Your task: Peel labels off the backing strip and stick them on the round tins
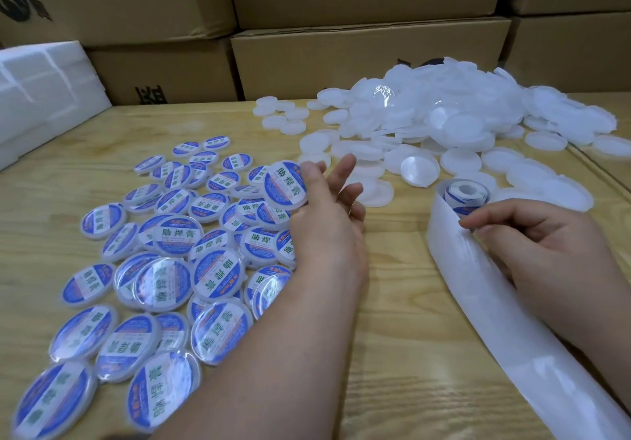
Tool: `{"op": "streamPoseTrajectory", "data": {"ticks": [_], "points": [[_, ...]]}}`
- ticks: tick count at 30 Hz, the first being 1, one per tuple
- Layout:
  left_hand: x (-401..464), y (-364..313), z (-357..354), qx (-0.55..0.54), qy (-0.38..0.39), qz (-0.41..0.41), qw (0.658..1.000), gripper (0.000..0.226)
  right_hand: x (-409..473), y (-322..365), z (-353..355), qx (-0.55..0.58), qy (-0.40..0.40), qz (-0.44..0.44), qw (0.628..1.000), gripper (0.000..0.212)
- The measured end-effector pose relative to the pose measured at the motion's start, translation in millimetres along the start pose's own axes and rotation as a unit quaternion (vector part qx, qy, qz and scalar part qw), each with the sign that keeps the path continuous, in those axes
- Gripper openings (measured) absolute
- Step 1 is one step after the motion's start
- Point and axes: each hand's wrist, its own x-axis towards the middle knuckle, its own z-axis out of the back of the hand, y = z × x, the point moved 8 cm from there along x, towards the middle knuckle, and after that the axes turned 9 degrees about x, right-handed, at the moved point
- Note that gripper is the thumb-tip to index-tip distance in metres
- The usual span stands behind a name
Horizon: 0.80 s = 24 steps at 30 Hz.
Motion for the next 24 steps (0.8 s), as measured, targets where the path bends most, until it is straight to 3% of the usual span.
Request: {"op": "streamPoseTrajectory", "data": {"ticks": [3,6,9,11,12,14,16,17,21,24], "points": [[5,1,8,-0.026,-0.034,0.008,0.999,0.037,0,0,-1,0.001,-0.002,-0.005,1.0,0.039],[5,1,6,-0.045,-0.015,0.016,0.999,0.04,-1,1,-1,0.0,-0.003,-0.007,1.0,0.038],[-3,-6,0,0.092,0.018,-0.055,0.994,0.018,-2,2,-1,0.0,-0.005,-0.007,1.0,0.038],[-12,-14,-10,0.282,0.035,-0.16,0.945,0.013,-2,2,-1,0.003,-0.006,-0.008,1.0,0.039],[-16,-14,-17,0.375,0.052,-0.209,0.902,0.023,-2,2,-1,0.004,-0.006,-0.009,1.0,0.04],[-24,-5,-30,0.558,0.093,-0.272,0.779,0.044,-1,2,-1,0.006,-0.005,-0.009,1.0,0.042],[-25,9,-36,0.675,0.127,-0.269,0.675,0.059,-1,2,-2,0.01,-0.006,-0.007,1.0,0.042],[-25,14,-36,0.705,0.142,-0.248,0.649,0.062,-1,2,-1,0.013,-0.008,-0.007,1.0,0.042],[-25,21,-35,0.736,0.159,-0.218,0.621,0.059,0,0,0,0.016,-0.012,-0.005,1.0,0.042],[-25,18,-34,0.726,0.14,-0.239,0.629,0.055,0,-1,0,0.013,-0.014,-0.002,1.0,0.041]]}}
